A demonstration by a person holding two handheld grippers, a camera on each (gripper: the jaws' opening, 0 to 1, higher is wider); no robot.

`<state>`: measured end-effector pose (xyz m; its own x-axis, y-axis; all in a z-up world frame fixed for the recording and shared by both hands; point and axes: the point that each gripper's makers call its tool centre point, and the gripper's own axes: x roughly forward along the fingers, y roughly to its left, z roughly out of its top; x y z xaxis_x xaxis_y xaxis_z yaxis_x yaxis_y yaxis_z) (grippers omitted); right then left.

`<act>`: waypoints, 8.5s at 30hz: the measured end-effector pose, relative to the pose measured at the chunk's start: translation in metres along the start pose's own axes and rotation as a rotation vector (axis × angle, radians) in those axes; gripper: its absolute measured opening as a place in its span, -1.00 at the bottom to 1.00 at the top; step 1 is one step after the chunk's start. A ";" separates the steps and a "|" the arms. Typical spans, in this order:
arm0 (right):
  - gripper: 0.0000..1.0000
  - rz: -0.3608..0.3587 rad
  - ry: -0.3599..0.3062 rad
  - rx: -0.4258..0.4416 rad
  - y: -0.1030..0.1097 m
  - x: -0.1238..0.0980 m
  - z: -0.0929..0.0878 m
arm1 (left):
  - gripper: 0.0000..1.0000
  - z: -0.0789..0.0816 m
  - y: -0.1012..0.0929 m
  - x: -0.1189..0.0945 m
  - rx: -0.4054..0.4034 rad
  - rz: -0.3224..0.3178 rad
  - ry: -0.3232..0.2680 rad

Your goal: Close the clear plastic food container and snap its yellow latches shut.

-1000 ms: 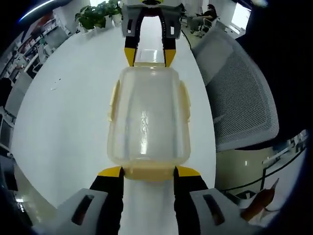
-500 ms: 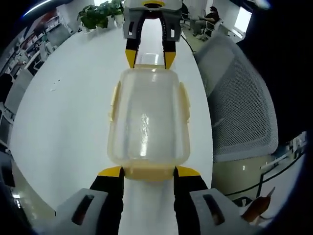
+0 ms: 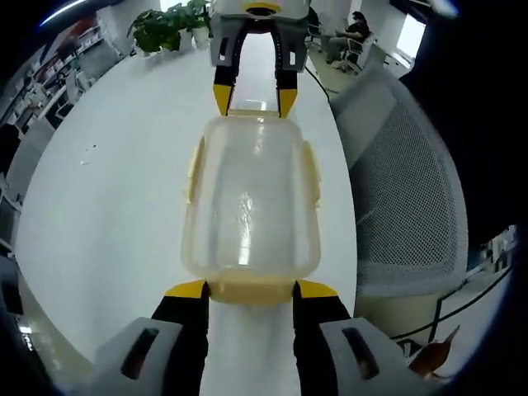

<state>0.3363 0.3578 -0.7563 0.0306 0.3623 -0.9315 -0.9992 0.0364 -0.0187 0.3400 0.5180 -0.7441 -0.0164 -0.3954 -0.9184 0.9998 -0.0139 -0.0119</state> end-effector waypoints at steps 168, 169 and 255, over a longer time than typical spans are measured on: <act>-0.23 0.007 -0.227 0.545 0.015 -0.056 -0.166 | -0.33 0.130 -0.009 0.083 -0.469 0.006 -0.071; -0.23 0.004 -0.244 0.566 0.014 -0.056 -0.164 | -0.33 0.131 -0.010 0.083 -0.525 -0.003 -0.098; -0.55 -0.026 -0.337 1.203 0.032 -0.039 -0.149 | -0.51 0.143 -0.007 0.096 -1.105 -0.004 -0.346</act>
<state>0.2994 0.2059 -0.7742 0.2327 0.5628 -0.7931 -0.3454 0.8102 0.4736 0.3306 0.3486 -0.7751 0.1496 -0.6299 -0.7621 0.4588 0.7270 -0.5108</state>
